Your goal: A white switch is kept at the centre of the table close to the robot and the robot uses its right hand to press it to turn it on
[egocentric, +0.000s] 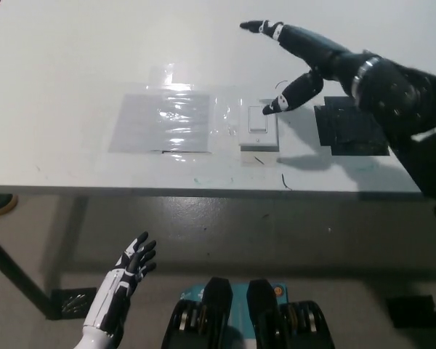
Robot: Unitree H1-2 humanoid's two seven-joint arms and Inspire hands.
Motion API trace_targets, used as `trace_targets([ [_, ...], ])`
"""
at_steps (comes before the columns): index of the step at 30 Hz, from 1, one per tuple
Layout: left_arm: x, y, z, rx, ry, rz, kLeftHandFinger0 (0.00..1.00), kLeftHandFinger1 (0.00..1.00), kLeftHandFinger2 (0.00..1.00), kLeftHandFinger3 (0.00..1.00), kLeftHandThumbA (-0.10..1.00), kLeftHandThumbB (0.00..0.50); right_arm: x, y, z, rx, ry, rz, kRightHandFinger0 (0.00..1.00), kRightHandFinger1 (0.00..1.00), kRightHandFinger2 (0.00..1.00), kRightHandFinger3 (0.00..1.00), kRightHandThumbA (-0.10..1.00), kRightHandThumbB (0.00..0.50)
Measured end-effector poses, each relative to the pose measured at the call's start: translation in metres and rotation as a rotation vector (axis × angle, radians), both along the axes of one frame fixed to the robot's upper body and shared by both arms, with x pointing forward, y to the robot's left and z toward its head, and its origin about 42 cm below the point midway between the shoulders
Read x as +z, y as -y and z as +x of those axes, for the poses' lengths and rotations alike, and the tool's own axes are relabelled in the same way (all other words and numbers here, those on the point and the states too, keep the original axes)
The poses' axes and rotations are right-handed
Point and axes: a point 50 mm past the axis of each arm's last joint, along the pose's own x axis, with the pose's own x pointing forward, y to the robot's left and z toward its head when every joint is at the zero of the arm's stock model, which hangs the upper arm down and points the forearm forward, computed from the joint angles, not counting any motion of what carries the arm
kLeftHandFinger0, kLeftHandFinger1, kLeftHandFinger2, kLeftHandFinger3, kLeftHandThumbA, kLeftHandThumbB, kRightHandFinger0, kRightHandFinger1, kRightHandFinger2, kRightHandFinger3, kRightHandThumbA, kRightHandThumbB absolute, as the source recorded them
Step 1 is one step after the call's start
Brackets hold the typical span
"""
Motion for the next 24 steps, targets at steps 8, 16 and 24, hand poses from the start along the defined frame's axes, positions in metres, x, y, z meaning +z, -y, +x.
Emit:
trace_targets([
  [8,0.001,0.0,0.0,-0.002,0.015,0.0,1.0,1.0,1.0,1.0,0.92,0.0,-0.031,-0.008,0.005,-0.015,-0.092,-0.211,1.0,1.0,1.0,1.0,1.0,0.344],
  [16,0.002,0.0,0.0,-0.003,0.023,0.0,1.0,1.0,1.0,1.0,0.92,0.0,-0.046,-0.016,0.003,-0.015,-0.123,-0.327,1.0,1.0,1.0,1.0,1.0,0.347],
  [24,0.003,0.0,0.0,-0.003,0.028,-0.001,1.0,1.0,1.0,1.0,0.95,0.0,-0.067,-0.022,0.003,-0.021,-0.188,-0.404,1.0,1.0,1.0,1.0,1.0,0.34],
])
